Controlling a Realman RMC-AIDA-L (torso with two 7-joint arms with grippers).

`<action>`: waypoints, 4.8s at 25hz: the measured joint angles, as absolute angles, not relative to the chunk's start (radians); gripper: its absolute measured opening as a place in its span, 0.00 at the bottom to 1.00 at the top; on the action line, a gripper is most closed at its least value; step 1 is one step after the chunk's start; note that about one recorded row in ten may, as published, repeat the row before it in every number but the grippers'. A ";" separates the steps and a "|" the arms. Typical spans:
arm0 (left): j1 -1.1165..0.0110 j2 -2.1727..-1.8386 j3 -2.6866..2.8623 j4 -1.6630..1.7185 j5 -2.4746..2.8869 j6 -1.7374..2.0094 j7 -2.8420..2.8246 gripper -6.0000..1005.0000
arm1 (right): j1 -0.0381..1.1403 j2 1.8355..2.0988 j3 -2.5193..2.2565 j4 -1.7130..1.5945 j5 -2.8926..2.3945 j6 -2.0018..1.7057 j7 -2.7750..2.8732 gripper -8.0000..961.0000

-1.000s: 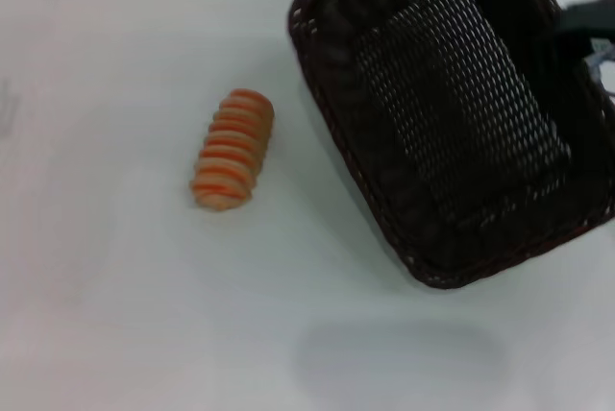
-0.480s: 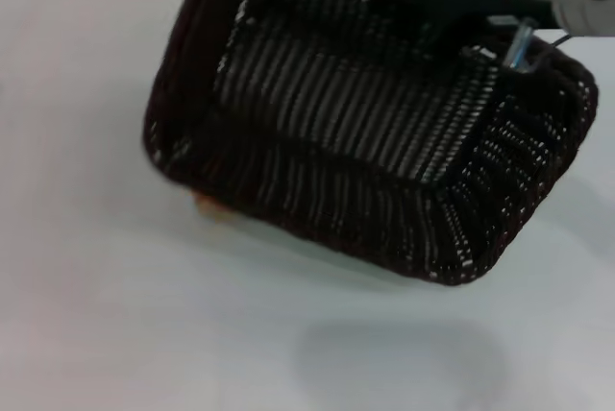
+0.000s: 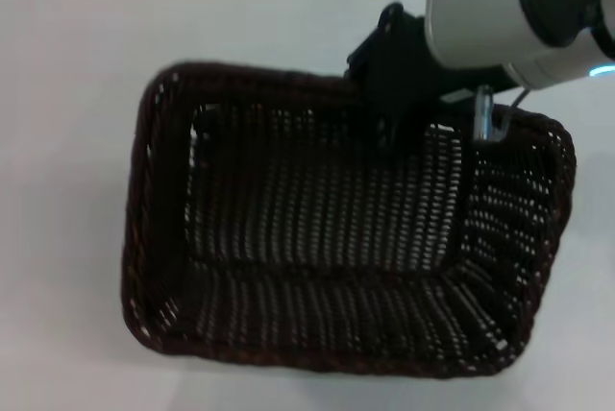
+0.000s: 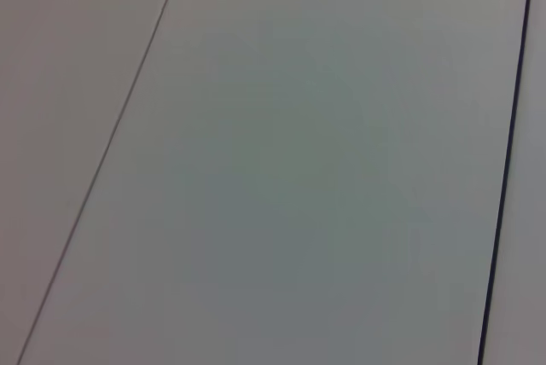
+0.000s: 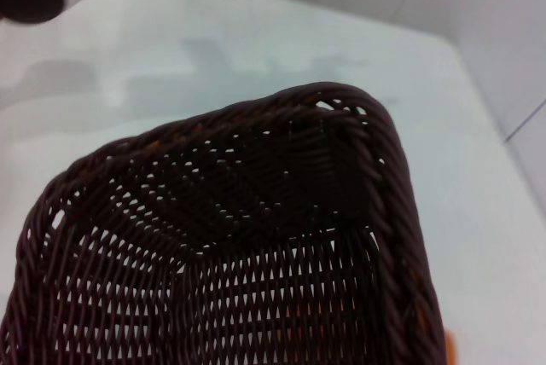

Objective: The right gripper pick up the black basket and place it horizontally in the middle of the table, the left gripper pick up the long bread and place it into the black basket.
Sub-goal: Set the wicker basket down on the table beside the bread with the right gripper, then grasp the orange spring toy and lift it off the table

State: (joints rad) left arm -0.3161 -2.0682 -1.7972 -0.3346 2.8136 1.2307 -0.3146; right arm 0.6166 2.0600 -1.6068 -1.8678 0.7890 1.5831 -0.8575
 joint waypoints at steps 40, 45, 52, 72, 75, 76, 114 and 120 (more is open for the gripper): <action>-0.359 -2.069 -1.798 -0.332 2.788 1.219 -0.352 0.84 | 0.839 2.074 -1.696 -1.537 0.571 1.581 -0.794 0.34; -0.356 -2.069 -1.794 -0.331 2.789 1.222 -0.353 0.84 | 0.803 2.077 -1.688 -1.589 0.500 1.510 -0.758 0.34; -0.345 -2.066 -1.787 -0.336 2.797 1.225 -0.353 0.84 | 0.645 2.080 -1.675 -1.763 0.325 1.264 -0.651 0.34; -0.382 -2.066 -1.609 -0.336 2.800 1.222 -0.414 0.84 | 0.126 2.087 -1.735 -1.514 0.319 -0.139 -0.451 0.34; -0.382 -2.066 -1.551 -0.343 2.800 1.229 -0.421 0.84 | 0.112 2.087 -1.771 -1.354 0.329 -0.409 -0.441 0.34; -0.377 -2.065 -1.514 -0.358 2.800 1.230 -0.433 0.84 | 0.109 2.087 -1.792 -1.248 0.366 -0.577 -0.441 0.34; -0.286 -2.047 -1.439 -1.509 2.882 -0.550 -0.339 0.83 | 0.345 2.071 -1.727 -0.388 0.786 -1.287 -0.210 0.34; -0.340 -2.065 -1.470 -1.583 2.824 -0.815 -0.324 0.83 | 0.347 2.069 -1.701 -0.388 0.783 -1.284 -0.210 0.34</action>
State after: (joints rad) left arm -0.3404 -2.0646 -1.4698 -1.5827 2.8244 -0.8152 -0.3241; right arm 0.3471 2.0693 -1.7011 -0.3883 0.7834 -1.2845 -0.2101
